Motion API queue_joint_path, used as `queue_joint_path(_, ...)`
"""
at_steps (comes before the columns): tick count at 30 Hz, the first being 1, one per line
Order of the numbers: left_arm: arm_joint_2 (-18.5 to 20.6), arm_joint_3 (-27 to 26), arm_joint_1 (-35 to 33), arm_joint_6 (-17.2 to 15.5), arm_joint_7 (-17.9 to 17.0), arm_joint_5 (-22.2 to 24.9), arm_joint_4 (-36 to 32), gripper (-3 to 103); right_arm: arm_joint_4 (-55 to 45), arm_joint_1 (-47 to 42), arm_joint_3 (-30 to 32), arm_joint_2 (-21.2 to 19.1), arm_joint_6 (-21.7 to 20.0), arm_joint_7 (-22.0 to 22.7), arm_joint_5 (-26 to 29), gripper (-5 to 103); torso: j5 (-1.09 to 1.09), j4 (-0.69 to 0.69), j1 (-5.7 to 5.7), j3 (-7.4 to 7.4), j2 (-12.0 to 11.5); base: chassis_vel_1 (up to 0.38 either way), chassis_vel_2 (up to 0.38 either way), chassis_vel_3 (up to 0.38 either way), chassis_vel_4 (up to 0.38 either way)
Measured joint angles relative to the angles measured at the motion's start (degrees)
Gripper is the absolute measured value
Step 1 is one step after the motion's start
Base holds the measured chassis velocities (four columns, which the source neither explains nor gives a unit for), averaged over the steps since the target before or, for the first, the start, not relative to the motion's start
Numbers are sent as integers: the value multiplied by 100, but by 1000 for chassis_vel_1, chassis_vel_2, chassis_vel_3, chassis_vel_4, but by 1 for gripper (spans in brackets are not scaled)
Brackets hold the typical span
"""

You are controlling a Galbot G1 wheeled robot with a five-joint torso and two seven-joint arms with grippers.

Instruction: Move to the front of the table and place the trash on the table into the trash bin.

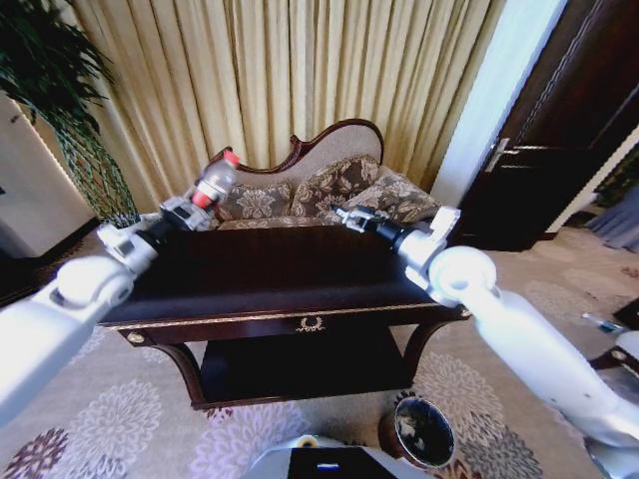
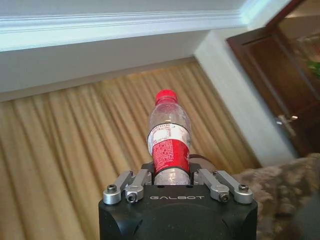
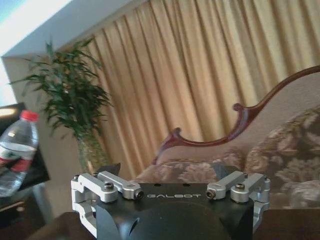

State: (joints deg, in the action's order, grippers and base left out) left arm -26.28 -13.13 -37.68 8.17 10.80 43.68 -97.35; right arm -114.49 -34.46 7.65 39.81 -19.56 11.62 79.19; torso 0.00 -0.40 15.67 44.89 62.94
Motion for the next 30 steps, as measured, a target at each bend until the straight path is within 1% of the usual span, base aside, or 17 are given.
queue_joint_path(2, -41, 163, 162, 0, 1, 19, 97, 31, 138, 29, -5, -39, 12, -89, -52, 100, 0, 1, 0, -1, 0, 0, 0, 0, 0)
queue_joint_path(4, -175, 506, 448, -6, 11, 26, 215, 31, 496, 167, -107, -66, 77, -182, -242, 100, 1, -1, -1, -1, 1, 0, 0, 0, 0)
queue_joint_path(8, -327, 731, 604, -41, -13, 26, 206, 31, 862, 396, -292, -65, 160, -209, -439, 100, 2, -2, -2, -1, 1, 0, 0, 0, 0)
queue_joint_path(9, -409, 828, 653, -92, -55, 26, 137, 31, 1145, 665, -540, -66, 229, -264, -605, 100, 2, -2, -1, -1, 1, 0, 0, 0, 0)
queue_joint_path(10, -409, 828, 653, -92, -55, 26, 137, 31, 1145, 665, -540, -66, 229, -264, -605, 100, 2, -2, -1, -1, 1, 0, 0, 0, 0)
queue_joint_path(12, -505, 948, 700, -132, -132, 23, 9, 31, 1642, 1245, -1092, -32, 425, -406, -938, 100, -2, 2, -1, -1, 1, 0, 0, 0, 0)
queue_joint_path(13, -505, 948, 700, -132, -132, 23, 9, 31, 1642, 1245, -1092, -32, 425, -406, -938, 100, -2, 2, -1, -1, 1, 0, 0, 0, 0)
queue_joint_path(15, -561, 1095, 797, -167, -186, 43, -85, 31, 1945, 1687, -1549, 54, 510, -545, -1038, 100, 1, 3, -1, -1, 1, 0, 0, 0, 0)
queue_joint_path(16, -561, 1095, 797, -167, -186, 43, -85, 31, 1945, 1687, -1549, 54, 510, -545, -1038, 100, 1, 3, -1, -1, 1, 0, 0, 0, 0)
queue_joint_path(19, -600, 1410, 1051, -204, -231, 135, -213, 31, 1988, 2133, -2096, 129, 555, -755, -977, 100, 1, -1, -1, -1, 1, 0, 0, 0, 0)
queue_joint_path(20, -600, 1410, 1051, -204, -231, 135, -213, 31, 1988, 2133, -2096, 129, 555, -755, -977, 100, 1, -1, -1, -1, 1, 0, 0, 0, 0)
queue_joint_path(22, -678, 1558, 1208, -281, -254, 163, -341, 31, 1886, 2371, -2322, 231, 548, -826, -635, 100, 0, 1, -2, -1, 2, 0, 0, 0, 0)
queue_joint_path(23, -678, 1558, 1208, -281, -254, 163, -341, 31, 1886, 2371, -2322, 231, 548, -826, -635, 100, 0, 1, -2, -1, 2, 0, 0, 0, 0)
queue_joint_path(25, -731, 1640, 1289, -337, -294, 163, -538, 31, 1615, 2423, -2248, 361, 392, -809, 54, 100, 0, 1, -1, -1, 1, 0, 0, 0, 0)
queue_joint_path(26, -731, 1640, 1289, -337, -294, 163, -538, 31, 1615, 2423, -2248, 361, 392, -809, 54, 100, 0, 1, -1, -1, 1, 0, 0, 0, 0)
queue_joint_path(29, -693, 1673, 1274, -387, -311, 144, -914, 31, 1123, 2324, -2024, 394, 130, -889, 758, 100, 1, 0, -2, -2, 1, 0, 0, 0, 0)
queue_joint_path(30, -693, 1673, 1274, -387, -311, 144, -914, 31, 1123, 2324, -2024, 394, 130, -889, 758, 100, 1, 0, -2, -2, 1, 0, 0, 0, 0)
